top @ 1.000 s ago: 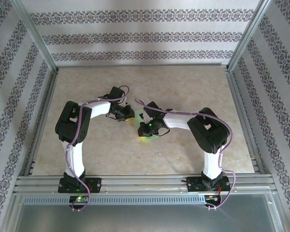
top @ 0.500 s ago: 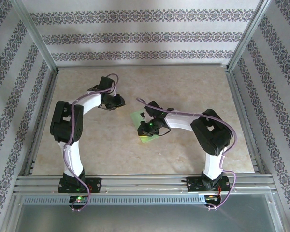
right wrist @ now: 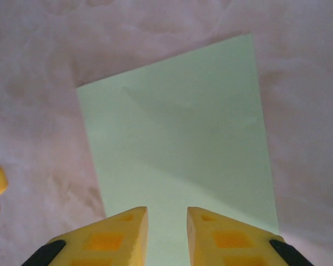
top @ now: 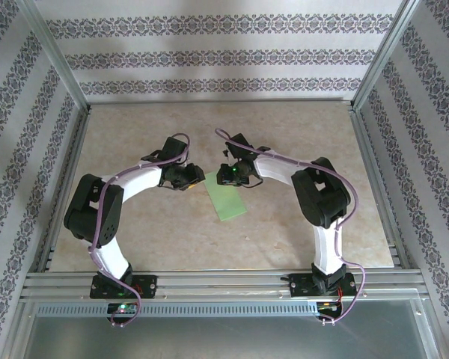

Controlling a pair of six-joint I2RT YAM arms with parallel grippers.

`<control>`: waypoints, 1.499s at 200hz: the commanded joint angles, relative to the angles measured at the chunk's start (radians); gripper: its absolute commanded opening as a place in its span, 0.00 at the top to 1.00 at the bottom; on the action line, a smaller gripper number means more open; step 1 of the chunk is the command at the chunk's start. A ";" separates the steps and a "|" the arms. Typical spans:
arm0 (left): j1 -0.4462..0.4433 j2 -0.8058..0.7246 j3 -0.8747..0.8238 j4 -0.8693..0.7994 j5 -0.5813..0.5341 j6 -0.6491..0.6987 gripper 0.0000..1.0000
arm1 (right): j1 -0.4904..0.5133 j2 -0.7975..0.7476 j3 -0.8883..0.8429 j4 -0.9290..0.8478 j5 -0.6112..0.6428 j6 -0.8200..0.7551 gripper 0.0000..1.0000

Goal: Fold a paper plane with a square sheet of paper (pick it up from the middle)
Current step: Rotate the square sheet of paper at the center of the table.

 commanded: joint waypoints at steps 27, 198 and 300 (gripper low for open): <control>-0.019 -0.024 -0.015 0.070 -0.019 -0.077 0.58 | -0.026 0.074 0.059 -0.080 0.104 0.045 0.74; -0.126 0.064 -0.001 0.236 0.104 -0.197 0.67 | -0.097 -0.346 -0.298 0.127 0.037 0.353 0.49; -0.125 0.167 0.041 0.164 0.009 -0.176 0.74 | -0.066 -0.456 -0.556 0.162 -0.168 0.284 0.48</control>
